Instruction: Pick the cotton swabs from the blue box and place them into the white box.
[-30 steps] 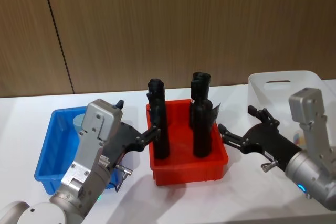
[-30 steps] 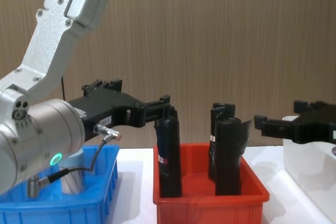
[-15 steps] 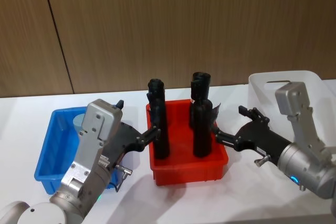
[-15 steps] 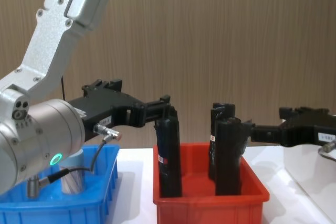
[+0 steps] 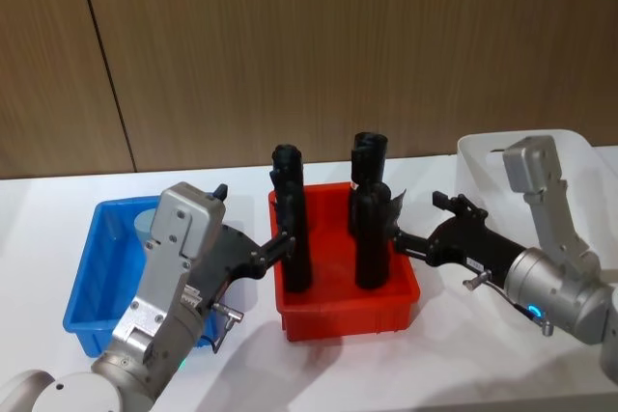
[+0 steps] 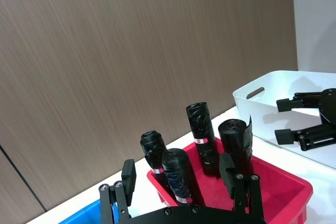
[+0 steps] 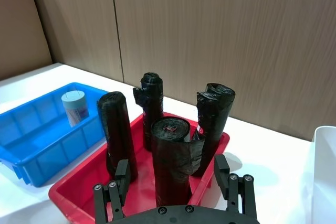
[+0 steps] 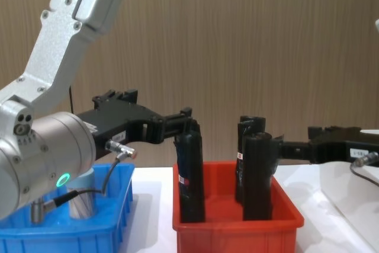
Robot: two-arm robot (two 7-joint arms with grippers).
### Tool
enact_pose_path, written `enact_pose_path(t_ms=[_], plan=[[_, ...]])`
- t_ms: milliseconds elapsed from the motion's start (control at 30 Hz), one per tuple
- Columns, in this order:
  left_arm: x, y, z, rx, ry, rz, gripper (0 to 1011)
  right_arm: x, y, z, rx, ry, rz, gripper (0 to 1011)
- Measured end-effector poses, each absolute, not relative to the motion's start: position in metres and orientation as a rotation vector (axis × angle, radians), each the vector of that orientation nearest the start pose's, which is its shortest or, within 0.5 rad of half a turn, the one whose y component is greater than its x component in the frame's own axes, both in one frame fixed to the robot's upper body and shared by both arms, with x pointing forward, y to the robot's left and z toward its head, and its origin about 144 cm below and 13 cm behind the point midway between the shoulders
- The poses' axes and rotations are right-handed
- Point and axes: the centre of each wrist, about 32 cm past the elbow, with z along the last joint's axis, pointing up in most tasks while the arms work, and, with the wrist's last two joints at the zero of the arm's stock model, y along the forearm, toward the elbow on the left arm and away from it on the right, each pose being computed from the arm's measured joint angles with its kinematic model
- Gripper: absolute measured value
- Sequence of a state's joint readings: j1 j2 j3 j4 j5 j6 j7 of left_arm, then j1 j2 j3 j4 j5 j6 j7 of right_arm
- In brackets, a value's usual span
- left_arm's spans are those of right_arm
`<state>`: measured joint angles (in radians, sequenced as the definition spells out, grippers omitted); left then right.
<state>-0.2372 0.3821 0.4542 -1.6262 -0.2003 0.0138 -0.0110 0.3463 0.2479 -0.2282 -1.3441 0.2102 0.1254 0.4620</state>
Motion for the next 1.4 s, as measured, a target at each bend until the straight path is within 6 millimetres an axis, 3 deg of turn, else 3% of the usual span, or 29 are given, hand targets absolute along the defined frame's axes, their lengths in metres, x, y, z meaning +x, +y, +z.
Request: enact_pose_path(t_ms=[567, 1400], plan=[[0.492, 0.198, 1.204, 0.061, -0.268, 1.124, 1004, 0.582, -0.253, 1.185, -0.051, 0.08, -0.921, 1002], [0.492, 0.198, 1.204, 0.061, -0.268, 1.124, 1004, 0.607, -0.249, 1.173, -0.018, 0.114, -0.763, 1002]])
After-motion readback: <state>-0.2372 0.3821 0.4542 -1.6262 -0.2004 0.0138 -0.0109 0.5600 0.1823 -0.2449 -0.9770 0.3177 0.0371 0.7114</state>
